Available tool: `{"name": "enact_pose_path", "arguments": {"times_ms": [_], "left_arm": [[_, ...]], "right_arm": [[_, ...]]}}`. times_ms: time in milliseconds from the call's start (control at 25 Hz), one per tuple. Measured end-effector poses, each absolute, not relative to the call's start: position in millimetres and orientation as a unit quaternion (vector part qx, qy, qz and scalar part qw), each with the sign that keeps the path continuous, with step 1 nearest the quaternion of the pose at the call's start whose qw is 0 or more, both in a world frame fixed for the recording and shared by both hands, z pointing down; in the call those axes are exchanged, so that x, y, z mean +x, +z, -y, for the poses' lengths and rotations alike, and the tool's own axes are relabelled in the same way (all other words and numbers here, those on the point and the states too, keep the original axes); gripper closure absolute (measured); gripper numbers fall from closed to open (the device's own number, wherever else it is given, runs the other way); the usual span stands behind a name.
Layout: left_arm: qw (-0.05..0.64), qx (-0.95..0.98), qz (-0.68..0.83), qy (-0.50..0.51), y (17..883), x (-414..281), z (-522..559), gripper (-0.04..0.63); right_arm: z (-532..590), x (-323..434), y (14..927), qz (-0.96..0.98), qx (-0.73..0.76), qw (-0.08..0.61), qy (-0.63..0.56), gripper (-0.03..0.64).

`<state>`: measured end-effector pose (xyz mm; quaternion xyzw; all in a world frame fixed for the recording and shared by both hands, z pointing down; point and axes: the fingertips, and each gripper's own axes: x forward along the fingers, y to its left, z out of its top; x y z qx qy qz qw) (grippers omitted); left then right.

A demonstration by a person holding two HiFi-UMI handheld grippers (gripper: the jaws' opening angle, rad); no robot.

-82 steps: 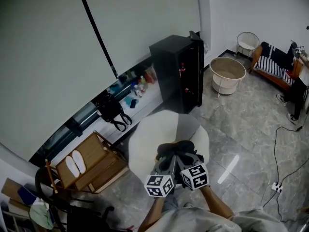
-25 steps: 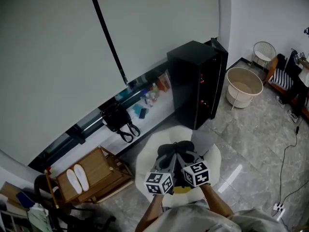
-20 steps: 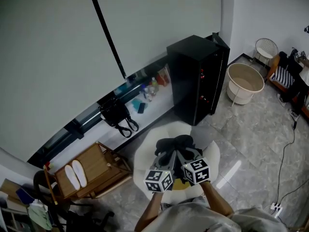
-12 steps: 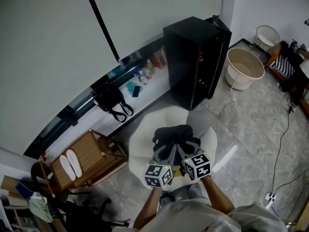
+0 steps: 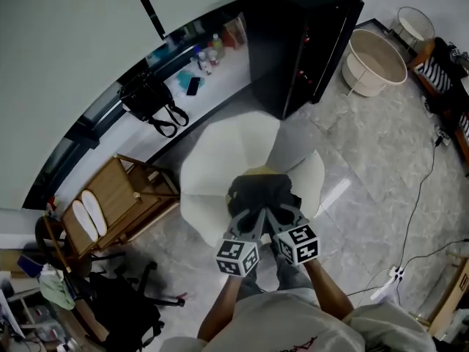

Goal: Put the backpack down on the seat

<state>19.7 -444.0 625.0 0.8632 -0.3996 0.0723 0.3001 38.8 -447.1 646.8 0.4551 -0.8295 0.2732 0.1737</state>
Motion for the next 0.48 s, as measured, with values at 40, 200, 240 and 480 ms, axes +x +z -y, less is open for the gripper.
{"name": "enact_pose_path", "arguments": {"times_ms": [40, 200, 240, 480], "left_arm": [[0.308, 0.86, 0.4, 0.076, 633.4, 20.5, 438.6, 0.549], [0.337, 0.846, 0.405, 0.087, 666.7, 21.9, 420.6, 0.549], [0.343, 0.842, 0.406, 0.089, 674.8, 21.4, 418.0, 0.549], [0.37, 0.825, 0.414, 0.102, 717.0, 14.9, 409.1, 0.549]], "right_arm": [[441.3, 39.6, 655.5, 0.828, 0.452, 0.178, 0.281, 0.574], [422.2, 40.5, 688.8, 0.824, 0.436, 0.195, 0.304, 0.574], [419.0, 39.8, 697.0, 0.823, 0.432, 0.199, 0.309, 0.574], [407.2, 31.8, 738.7, 0.821, 0.413, 0.218, 0.329, 0.574]]}}
